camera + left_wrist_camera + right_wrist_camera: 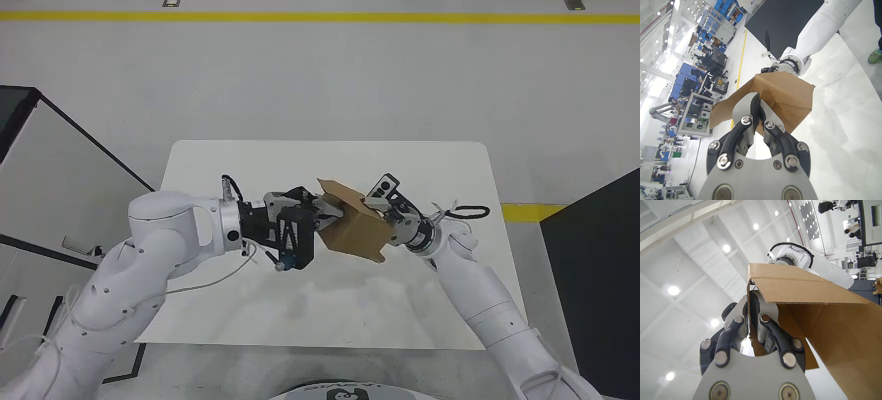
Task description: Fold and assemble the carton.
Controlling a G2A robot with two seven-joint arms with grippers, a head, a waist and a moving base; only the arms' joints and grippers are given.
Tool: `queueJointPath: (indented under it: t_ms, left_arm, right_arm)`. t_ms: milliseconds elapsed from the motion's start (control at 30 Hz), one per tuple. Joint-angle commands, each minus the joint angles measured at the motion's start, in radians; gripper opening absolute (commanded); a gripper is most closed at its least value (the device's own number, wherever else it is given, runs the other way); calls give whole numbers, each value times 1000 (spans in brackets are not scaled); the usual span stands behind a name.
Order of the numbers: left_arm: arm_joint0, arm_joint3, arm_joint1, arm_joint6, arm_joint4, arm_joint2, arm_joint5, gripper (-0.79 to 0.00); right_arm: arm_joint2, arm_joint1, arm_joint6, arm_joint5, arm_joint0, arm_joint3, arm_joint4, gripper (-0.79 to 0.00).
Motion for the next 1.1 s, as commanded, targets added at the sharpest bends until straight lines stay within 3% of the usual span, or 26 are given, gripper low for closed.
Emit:
queueJointPath:
  t_ms: [0,1067]
  left_arm:
    - [-4,1,-1,-1,6,7,1,-785]
    - [7,3,-1,-13,-3,1,6,-785]
  right_arm:
    - [-1,0,2,1,0,0,1,-785]
    - [10,-1,-2,-10,-15,-6,-1,-785]
